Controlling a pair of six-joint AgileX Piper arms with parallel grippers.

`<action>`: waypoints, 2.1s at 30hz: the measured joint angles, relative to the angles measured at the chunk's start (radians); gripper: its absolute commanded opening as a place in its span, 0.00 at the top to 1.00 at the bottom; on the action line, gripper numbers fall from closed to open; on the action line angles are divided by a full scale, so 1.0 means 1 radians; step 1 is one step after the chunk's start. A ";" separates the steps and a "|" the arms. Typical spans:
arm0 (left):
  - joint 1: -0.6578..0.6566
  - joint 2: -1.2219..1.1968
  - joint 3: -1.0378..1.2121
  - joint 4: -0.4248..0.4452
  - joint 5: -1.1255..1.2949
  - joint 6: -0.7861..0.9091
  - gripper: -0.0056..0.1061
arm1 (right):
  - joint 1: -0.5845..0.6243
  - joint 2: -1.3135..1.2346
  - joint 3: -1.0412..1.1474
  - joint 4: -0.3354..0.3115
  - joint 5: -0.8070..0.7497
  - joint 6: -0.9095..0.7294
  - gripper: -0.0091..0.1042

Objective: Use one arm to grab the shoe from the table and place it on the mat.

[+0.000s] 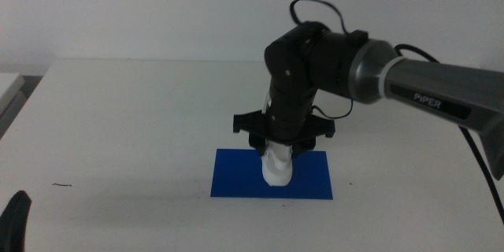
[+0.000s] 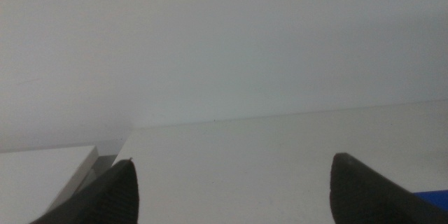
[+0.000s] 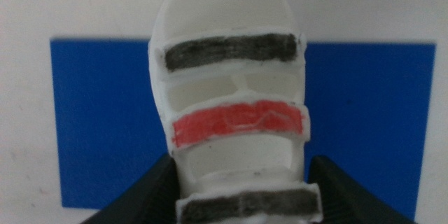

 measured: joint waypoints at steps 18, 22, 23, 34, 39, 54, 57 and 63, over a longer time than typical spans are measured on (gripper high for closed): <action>0.000 0.000 0.000 0.000 0.000 0.000 0.11 | 0.019 0.026 -0.002 0.027 0.040 -1.377 0.91; 0.000 0.000 0.000 0.000 0.000 0.000 0.11 | 0.019 0.038 -0.002 0.026 0.032 -1.377 0.91; 0.000 0.000 0.000 0.000 0.000 0.000 0.11 | 0.019 0.041 -0.002 0.026 0.030 -1.377 0.91; 0.000 0.000 0.000 0.000 0.000 0.000 0.11 | 0.017 0.080 -0.002 0.020 0.003 -1.377 0.12; 0.000 0.000 0.000 0.000 0.000 0.000 0.11 | 0.015 0.029 0.035 0.020 -0.023 -1.324 0.11; 0.000 0.000 0.000 0.000 0.000 0.000 0.11 | -0.293 -1.258 1.188 0.047 -0.766 -0.801 0.11; 0.000 0.000 0.000 0.000 0.000 0.000 0.11 | -0.387 -1.449 1.320 0.080 -0.792 -0.796 0.11; 0.000 0.000 0.000 0.000 0.000 0.000 0.11 | -0.577 -1.698 1.477 0.106 -0.796 -0.793 0.11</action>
